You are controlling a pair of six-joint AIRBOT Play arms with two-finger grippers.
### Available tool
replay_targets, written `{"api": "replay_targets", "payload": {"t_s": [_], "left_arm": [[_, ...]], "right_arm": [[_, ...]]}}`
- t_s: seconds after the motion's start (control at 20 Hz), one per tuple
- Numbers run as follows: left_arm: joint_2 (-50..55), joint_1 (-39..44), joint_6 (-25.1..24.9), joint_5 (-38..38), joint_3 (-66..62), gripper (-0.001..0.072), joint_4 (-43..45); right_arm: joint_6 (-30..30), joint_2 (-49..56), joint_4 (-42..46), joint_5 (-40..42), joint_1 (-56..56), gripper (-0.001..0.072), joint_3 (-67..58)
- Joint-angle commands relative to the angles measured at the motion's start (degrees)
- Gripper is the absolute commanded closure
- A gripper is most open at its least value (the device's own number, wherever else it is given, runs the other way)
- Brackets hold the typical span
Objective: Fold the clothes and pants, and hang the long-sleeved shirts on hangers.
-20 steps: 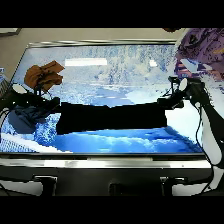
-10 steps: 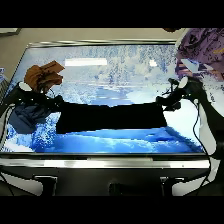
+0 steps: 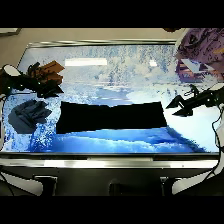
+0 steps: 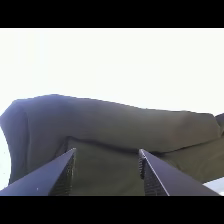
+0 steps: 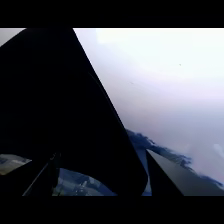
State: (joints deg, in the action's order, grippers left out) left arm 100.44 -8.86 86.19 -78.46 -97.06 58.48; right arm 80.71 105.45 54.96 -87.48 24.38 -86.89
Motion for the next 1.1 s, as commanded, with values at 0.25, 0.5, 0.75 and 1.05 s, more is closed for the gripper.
{"api": "replay_targets", "payload": {"t_s": [0.25, 0.5, 0.75, 1.05], "left_arm": [[0.07, 0.02, 0.37, -0.15, -1.27, 0.0237, 0.02], [0.07, 0.02, 0.37, -0.04, -1.27, 0.0237, 0.02], [0.07, 0.42, 0.92, -0.09, -1.27, 0.0306, -0.07], [1.70, 10.34, 5.25, 2.93, -1.25, 0.0687, -2.21]], "right_arm": [[-8.94, 2.78, -12.46, 8.31, 1.42, 0.0097, 8.90], [-10.03, 2.78, -14.97, 12.11, -0.87, 0.0184, 10.62], [-7.65, 1.07, -8.46, 13.90, -6.91, 0.0683, 10.60], [8.20, -17.49, 8.07, 14.49, -6.43, 0.0684, 10.27]]}}
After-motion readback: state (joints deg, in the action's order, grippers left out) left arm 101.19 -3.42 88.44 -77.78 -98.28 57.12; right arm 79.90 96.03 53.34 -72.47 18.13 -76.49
